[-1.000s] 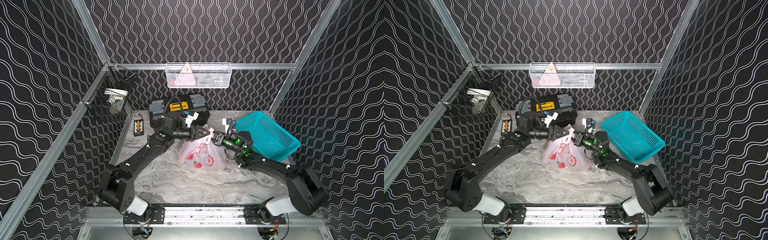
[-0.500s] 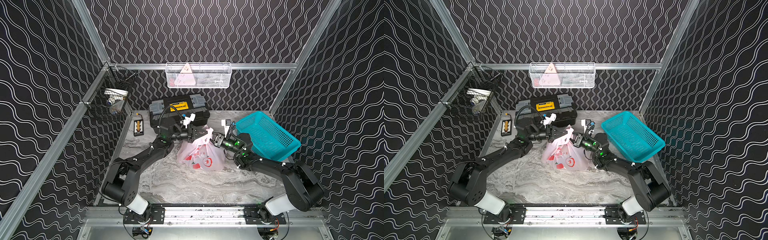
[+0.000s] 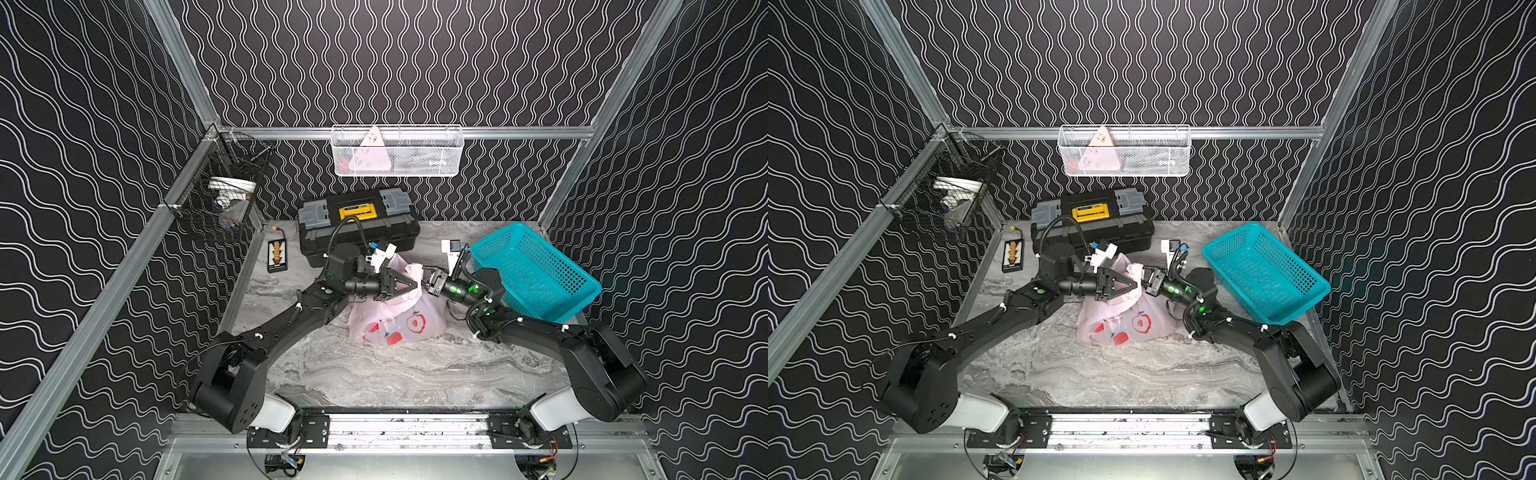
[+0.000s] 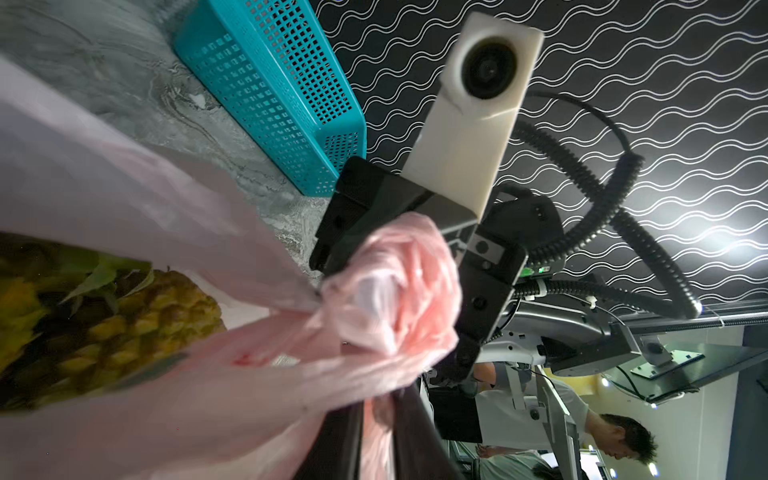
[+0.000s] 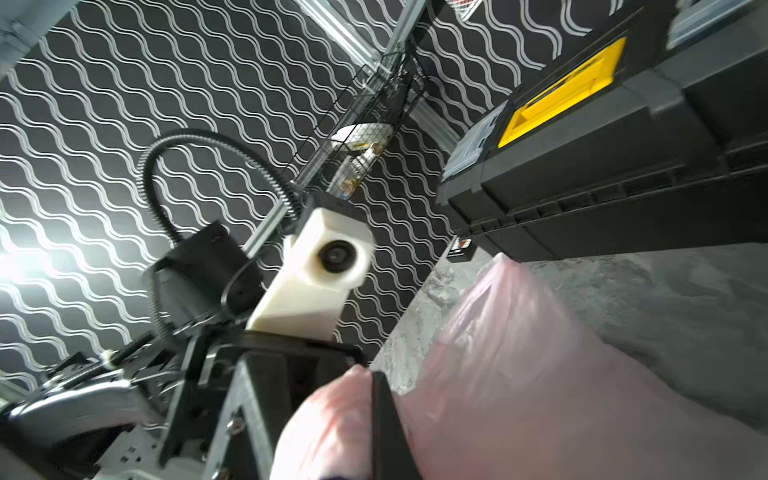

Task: Place the pineapple into a plastic bag & tie a knot
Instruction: Cross the plastic bag at the center of the board.

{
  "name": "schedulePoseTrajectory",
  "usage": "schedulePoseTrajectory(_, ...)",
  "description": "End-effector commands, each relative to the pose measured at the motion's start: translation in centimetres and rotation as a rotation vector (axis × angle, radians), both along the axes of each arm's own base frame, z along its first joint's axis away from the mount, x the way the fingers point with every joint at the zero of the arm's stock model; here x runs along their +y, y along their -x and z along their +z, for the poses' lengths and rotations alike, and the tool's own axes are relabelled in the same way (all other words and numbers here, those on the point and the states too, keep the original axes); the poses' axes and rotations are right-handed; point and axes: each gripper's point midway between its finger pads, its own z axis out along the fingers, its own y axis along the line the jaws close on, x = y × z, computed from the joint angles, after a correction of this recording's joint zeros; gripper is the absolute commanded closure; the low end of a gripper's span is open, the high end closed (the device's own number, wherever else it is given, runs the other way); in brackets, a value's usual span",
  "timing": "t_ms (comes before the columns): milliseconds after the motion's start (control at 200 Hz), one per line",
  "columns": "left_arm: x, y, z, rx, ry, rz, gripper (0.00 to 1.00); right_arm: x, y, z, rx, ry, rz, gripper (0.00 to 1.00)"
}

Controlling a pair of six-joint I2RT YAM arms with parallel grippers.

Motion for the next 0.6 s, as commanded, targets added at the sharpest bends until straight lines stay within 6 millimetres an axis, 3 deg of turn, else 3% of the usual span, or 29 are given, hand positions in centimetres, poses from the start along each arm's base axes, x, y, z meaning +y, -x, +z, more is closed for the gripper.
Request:
schedulePoseTrajectory(0, 0.4, -0.3, 0.8, -0.04, 0.009, 0.009, 0.67, -0.1, 1.1, 2.5, -0.083, -0.081, 0.035, 1.0)
schedulePoseTrajectory(220, 1.4, -1.0, 2.6, -0.071, 0.056, 0.035, 0.56, 0.0, 1.2, 2.1, -0.074, -0.085, 0.046, 1.0)
schedulePoseTrajectory(425, 3.0, -2.3, 4.1, -0.066, 0.175, 0.093, 0.55, 0.0, 1.2, 1.7, -0.07, -0.072, 0.048, 1.0)
schedulePoseTrajectory(595, 2.8, -2.8, 3.9, -0.054, 0.194, 0.094, 0.56, 0.1, 1.0, 1.5, -0.066, -0.055, 0.04, 1.0)
